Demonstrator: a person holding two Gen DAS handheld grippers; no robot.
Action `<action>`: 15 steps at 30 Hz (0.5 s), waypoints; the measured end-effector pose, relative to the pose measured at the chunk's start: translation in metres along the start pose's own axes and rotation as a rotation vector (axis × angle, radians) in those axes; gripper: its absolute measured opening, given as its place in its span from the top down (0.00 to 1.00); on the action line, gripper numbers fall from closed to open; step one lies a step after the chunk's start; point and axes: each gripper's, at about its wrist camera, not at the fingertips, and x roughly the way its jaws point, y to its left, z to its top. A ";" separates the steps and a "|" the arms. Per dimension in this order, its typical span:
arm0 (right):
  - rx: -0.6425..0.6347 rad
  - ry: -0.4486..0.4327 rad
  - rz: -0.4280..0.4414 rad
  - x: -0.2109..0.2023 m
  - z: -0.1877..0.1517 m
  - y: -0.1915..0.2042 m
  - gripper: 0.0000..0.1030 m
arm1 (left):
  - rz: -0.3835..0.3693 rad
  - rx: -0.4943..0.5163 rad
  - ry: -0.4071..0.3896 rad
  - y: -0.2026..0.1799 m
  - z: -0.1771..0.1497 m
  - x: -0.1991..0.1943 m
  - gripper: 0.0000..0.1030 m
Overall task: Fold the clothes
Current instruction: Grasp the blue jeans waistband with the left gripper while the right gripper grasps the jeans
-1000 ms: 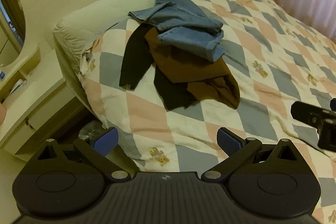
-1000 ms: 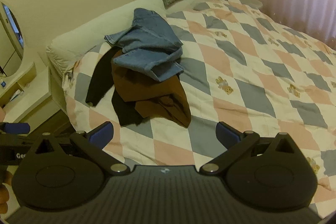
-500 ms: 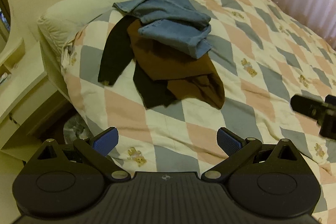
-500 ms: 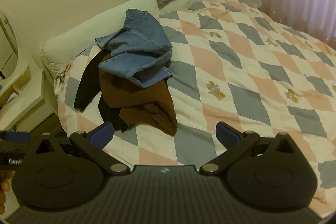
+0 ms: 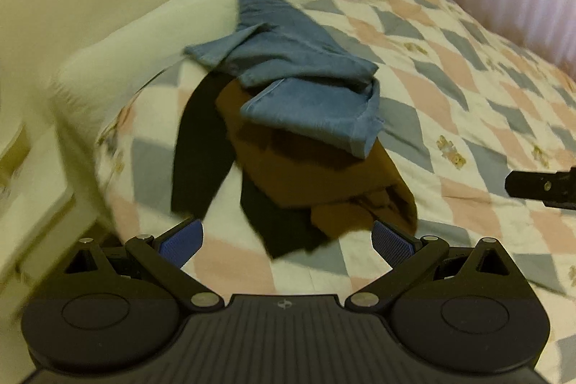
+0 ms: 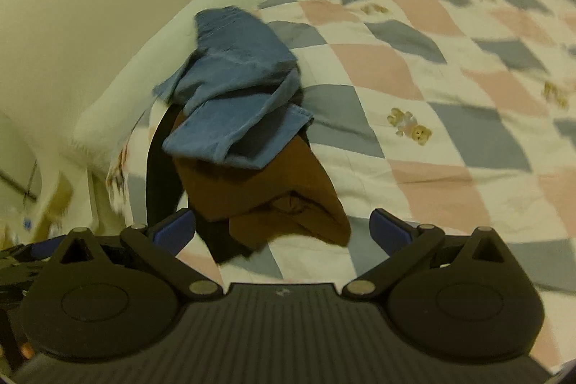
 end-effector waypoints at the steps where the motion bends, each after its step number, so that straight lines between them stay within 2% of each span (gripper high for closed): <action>1: 0.037 -0.007 -0.007 0.008 0.005 -0.002 0.01 | -0.011 0.039 -0.009 0.001 0.011 0.011 0.01; 6: 0.213 -0.016 0.011 0.051 0.030 -0.008 0.12 | -0.044 0.229 -0.057 0.007 0.078 0.064 0.01; 12: 0.338 -0.060 0.006 0.098 0.057 -0.005 0.44 | -0.070 0.461 -0.125 -0.006 0.142 0.124 0.01; 15: 0.406 -0.063 0.005 0.119 0.070 -0.009 0.47 | -0.098 0.547 -0.141 -0.017 0.158 0.151 0.01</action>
